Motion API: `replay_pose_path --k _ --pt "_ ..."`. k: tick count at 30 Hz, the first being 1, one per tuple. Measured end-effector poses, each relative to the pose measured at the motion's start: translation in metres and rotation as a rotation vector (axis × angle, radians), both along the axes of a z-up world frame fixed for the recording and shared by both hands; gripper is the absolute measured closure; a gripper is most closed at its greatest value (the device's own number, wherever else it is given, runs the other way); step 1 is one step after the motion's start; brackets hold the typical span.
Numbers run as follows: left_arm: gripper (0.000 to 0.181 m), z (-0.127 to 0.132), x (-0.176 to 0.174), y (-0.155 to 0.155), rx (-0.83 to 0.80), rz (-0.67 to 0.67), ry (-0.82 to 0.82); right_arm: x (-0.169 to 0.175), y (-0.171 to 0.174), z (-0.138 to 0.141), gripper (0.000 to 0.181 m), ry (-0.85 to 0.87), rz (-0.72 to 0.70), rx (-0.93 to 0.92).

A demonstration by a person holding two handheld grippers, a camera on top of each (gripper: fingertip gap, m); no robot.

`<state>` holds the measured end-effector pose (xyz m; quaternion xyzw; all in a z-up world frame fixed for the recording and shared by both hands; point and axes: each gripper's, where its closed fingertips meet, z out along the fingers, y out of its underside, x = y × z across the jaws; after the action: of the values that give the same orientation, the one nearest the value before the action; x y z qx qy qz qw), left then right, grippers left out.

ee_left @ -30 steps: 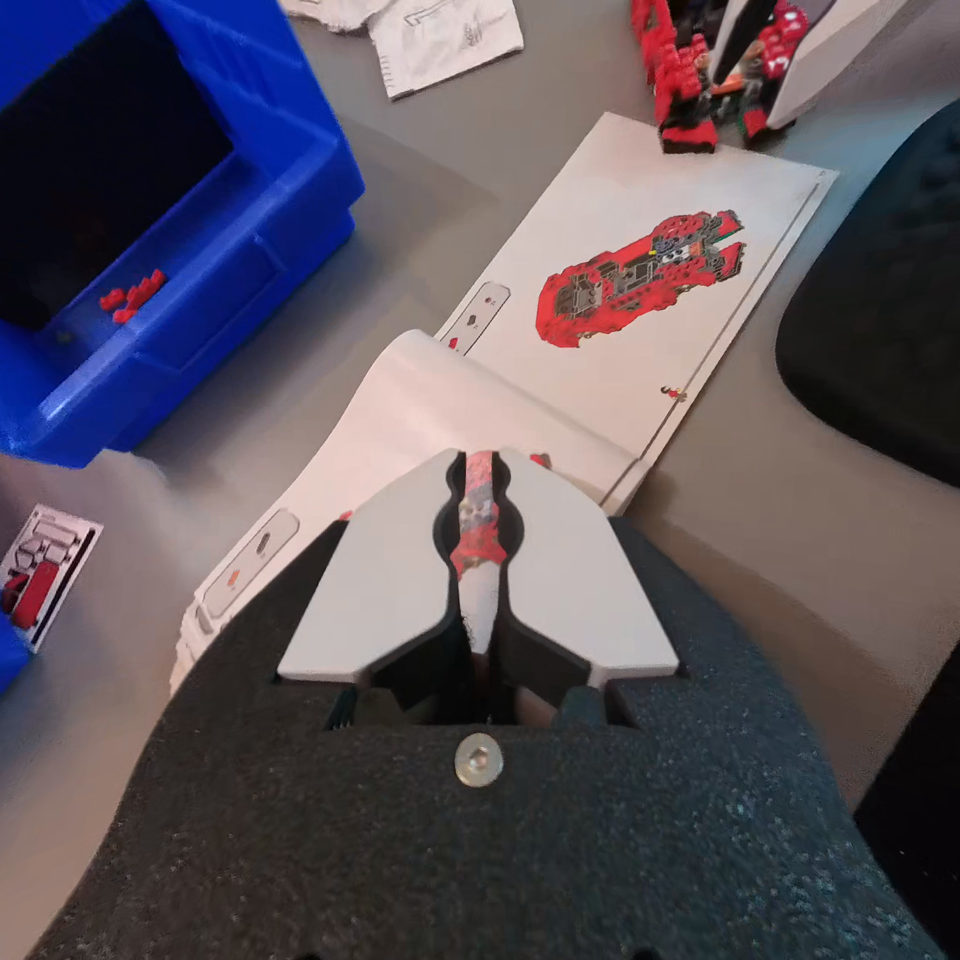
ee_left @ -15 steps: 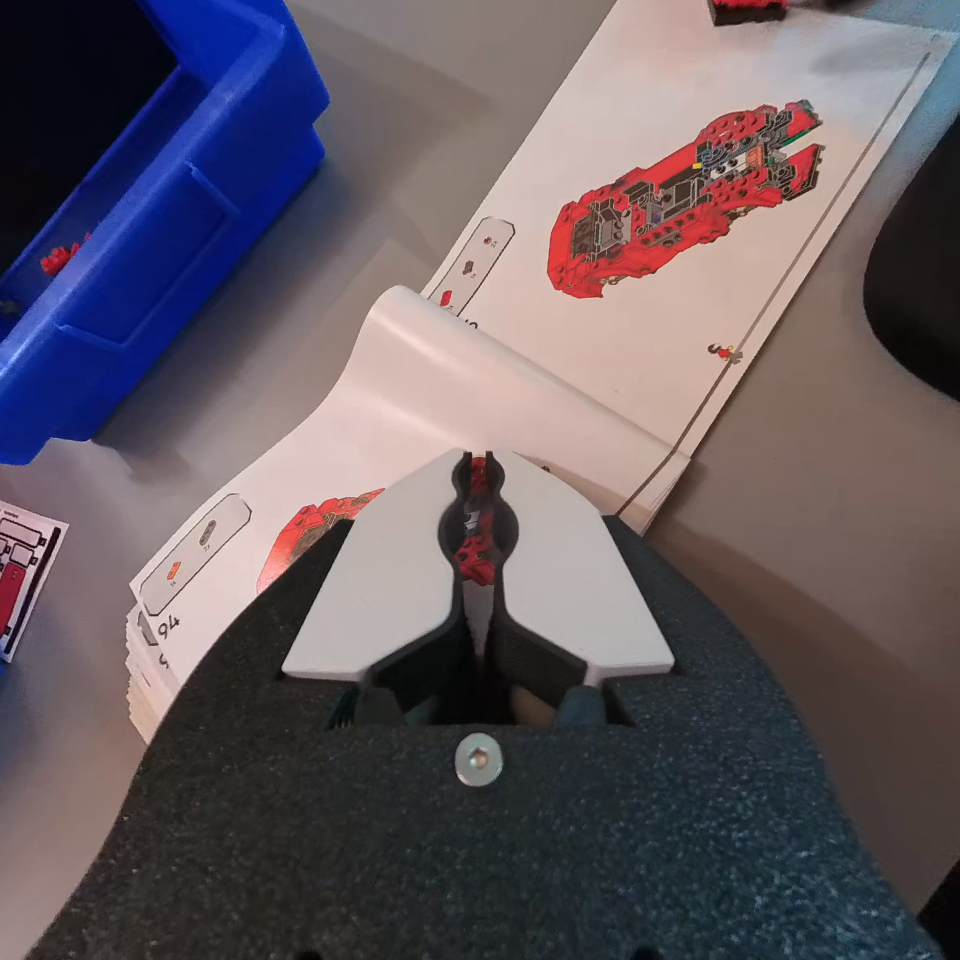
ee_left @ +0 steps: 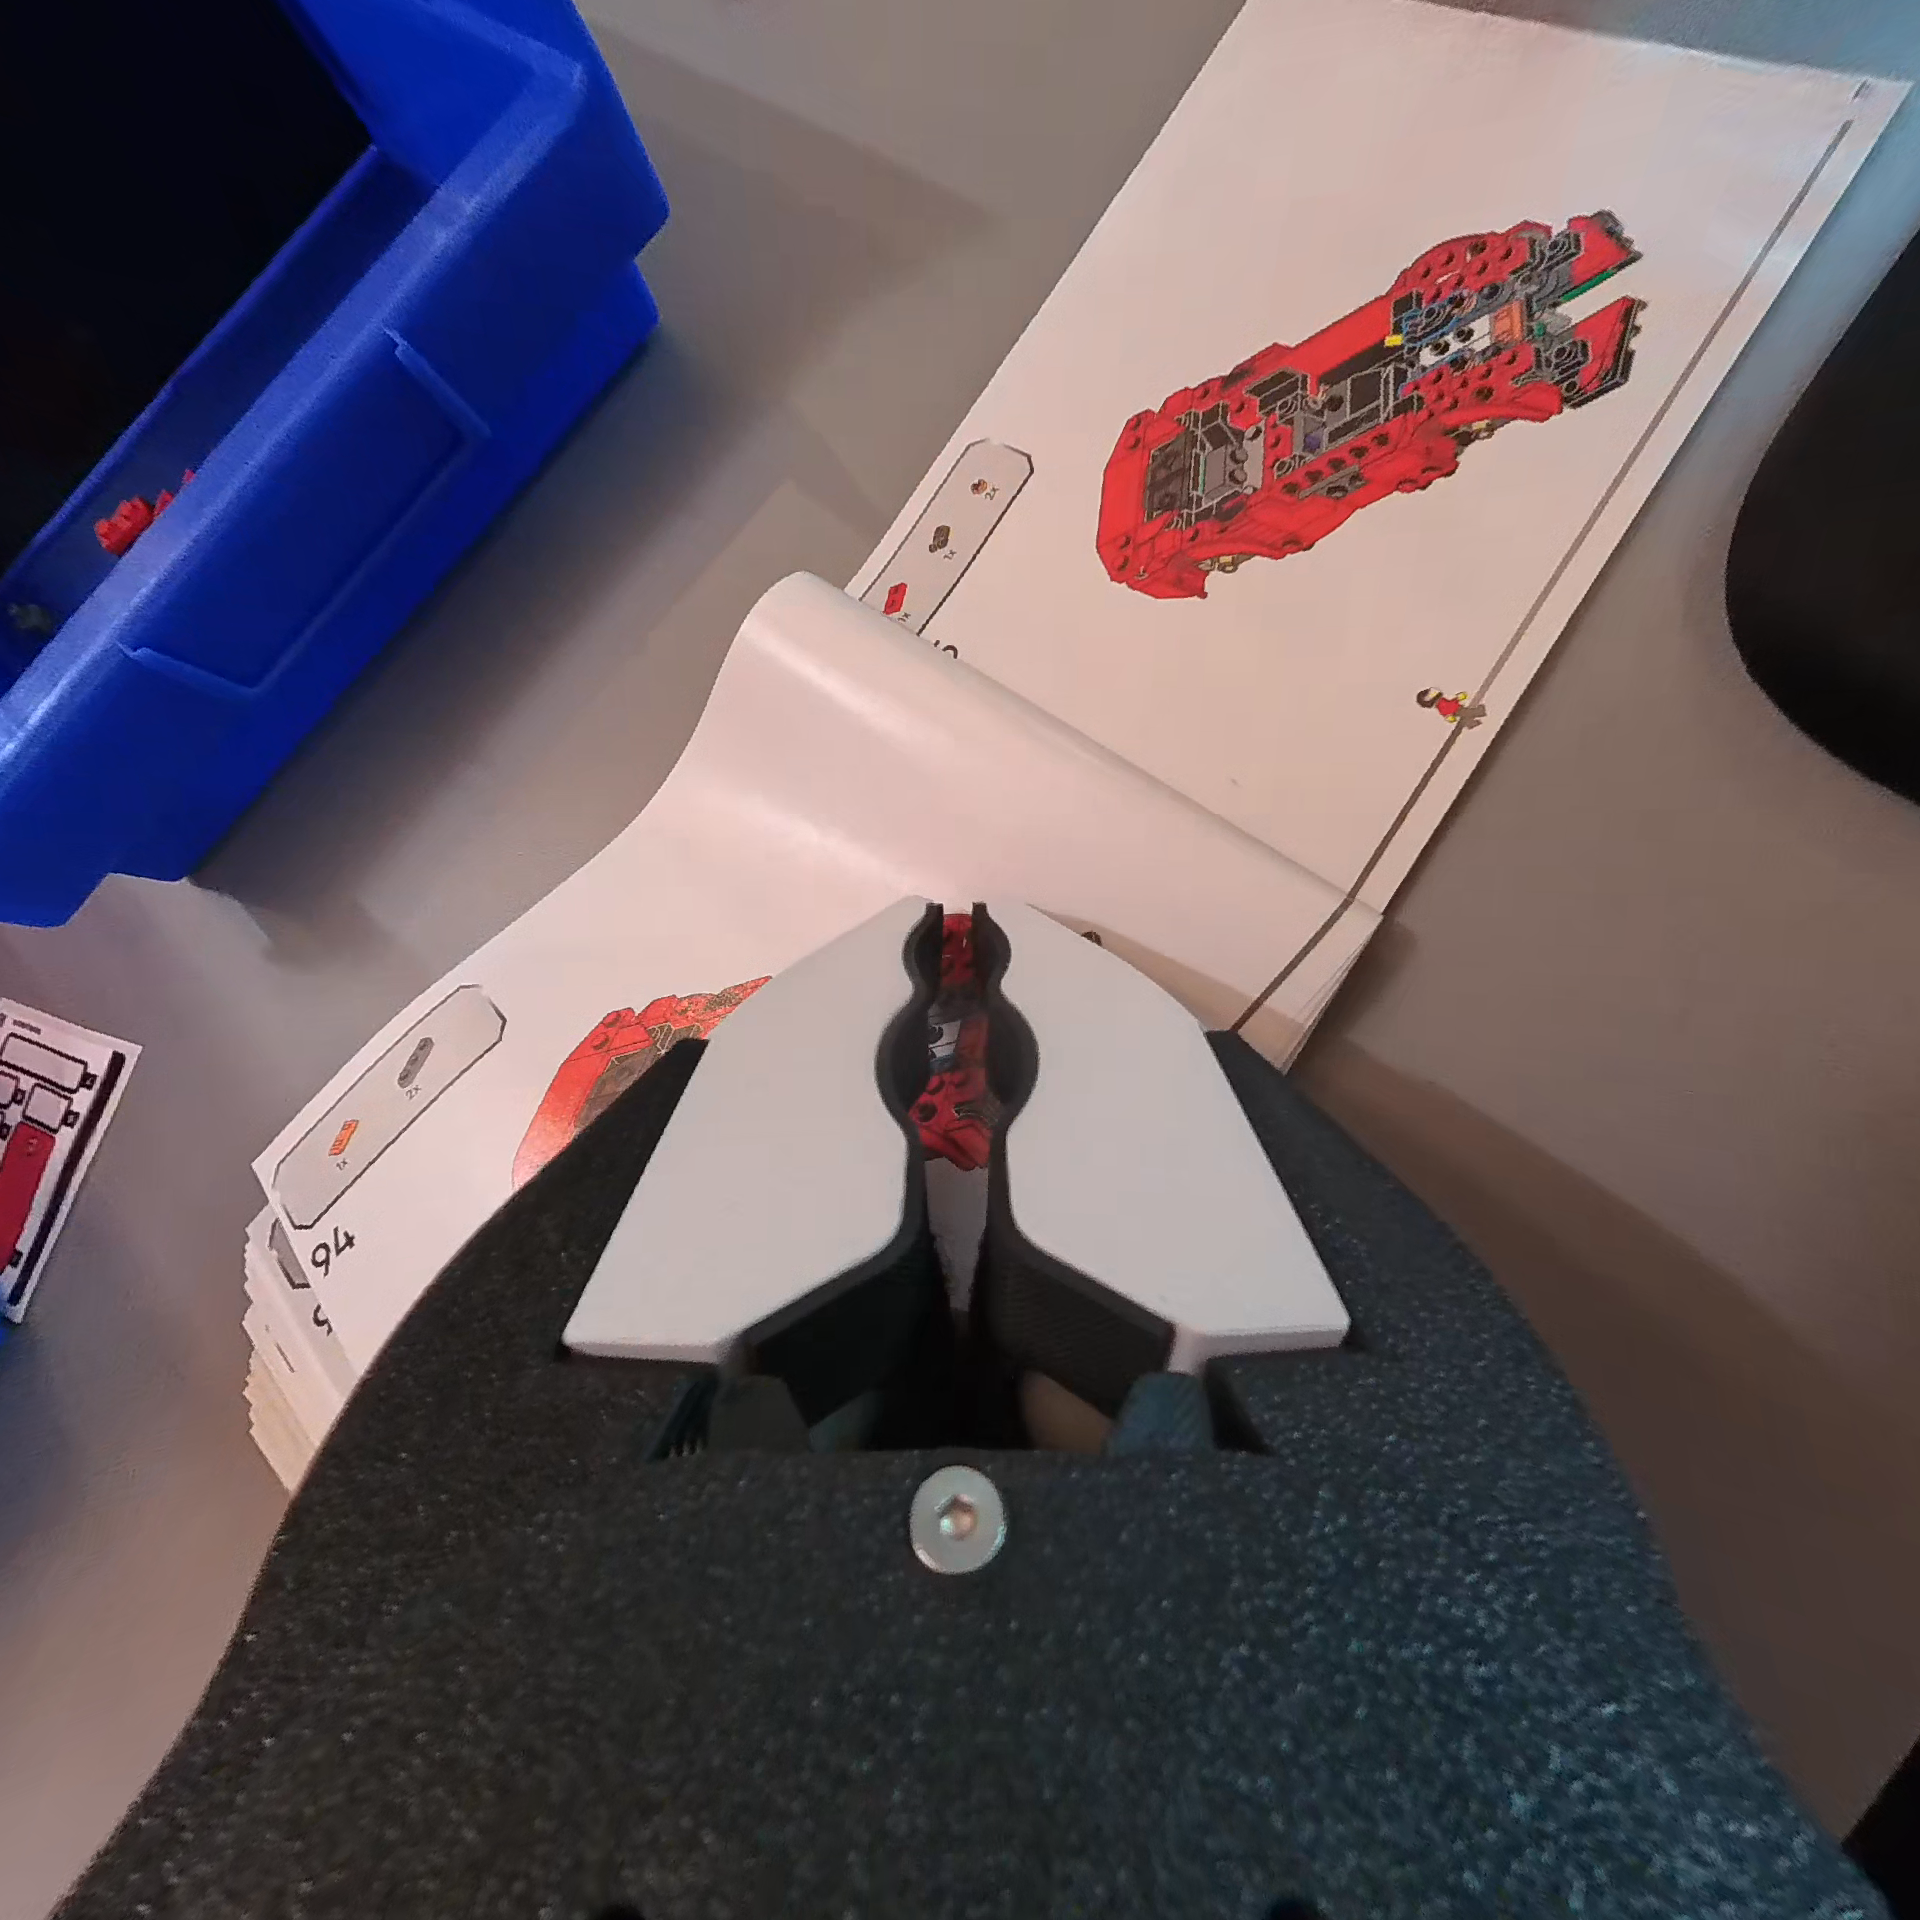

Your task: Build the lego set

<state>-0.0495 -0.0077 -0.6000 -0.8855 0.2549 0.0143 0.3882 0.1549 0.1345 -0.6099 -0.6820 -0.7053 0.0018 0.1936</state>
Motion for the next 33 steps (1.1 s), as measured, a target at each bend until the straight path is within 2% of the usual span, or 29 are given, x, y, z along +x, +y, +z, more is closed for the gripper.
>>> replay_pose_path --k 1,3,6,8,10,12,15,20,28,30,33 --pt "0.177 0.0 0.0 0.0 0.002 -0.001 0.008 0.006 0.001 0.0 0.149 0.007 -0.016 -0.013" --pt "0.177 0.001 0.0 0.0 0.012 -0.003 0.027 0.003 -0.011 0.006 0.145 0.11 0.0 -0.099" --pt "0.176 0.011 0.006 0.002 0.048 -0.019 0.043 -0.021 -0.049 0.025 0.14 0.357 0.088 -0.308" --pt "0.176 0.017 0.015 0.005 0.061 -0.05 0.053 -0.028 -0.066 0.03 0.137 0.426 0.14 -0.39" --pt "0.176 0.016 0.021 0.01 0.041 -0.081 0.092 -0.03 -0.072 0.024 0.14 0.407 0.149 -0.424" --pt "0.177 0.005 0.017 0.014 -0.016 -0.08 0.16 -0.031 -0.068 0.013 0.147 0.364 0.13 -0.413" --pt "0.181 -0.002 0.019 0.017 -0.036 -0.094 0.134 -0.037 -0.059 0.0 0.158 0.322 0.109 -0.358" --pt "0.181 -0.002 0.019 0.018 0.008 -0.117 0.108 -0.044 -0.065 -0.003 0.152 0.232 0.152 -0.287" --pt "0.181 -0.002 0.019 0.019 0.022 -0.121 0.093 -0.072 -0.075 -0.001 0.149 0.272 0.187 -0.317" --pt "0.181 0.003 0.017 0.02 0.043 -0.103 0.049 -0.078 -0.077 -0.001 0.148 0.284 0.191 -0.32" --pt "0.161 0.037 0.013 0.023 0.234 -0.031 -0.077 -0.082 -0.078 -0.001 0.149 0.3 0.186 -0.325"
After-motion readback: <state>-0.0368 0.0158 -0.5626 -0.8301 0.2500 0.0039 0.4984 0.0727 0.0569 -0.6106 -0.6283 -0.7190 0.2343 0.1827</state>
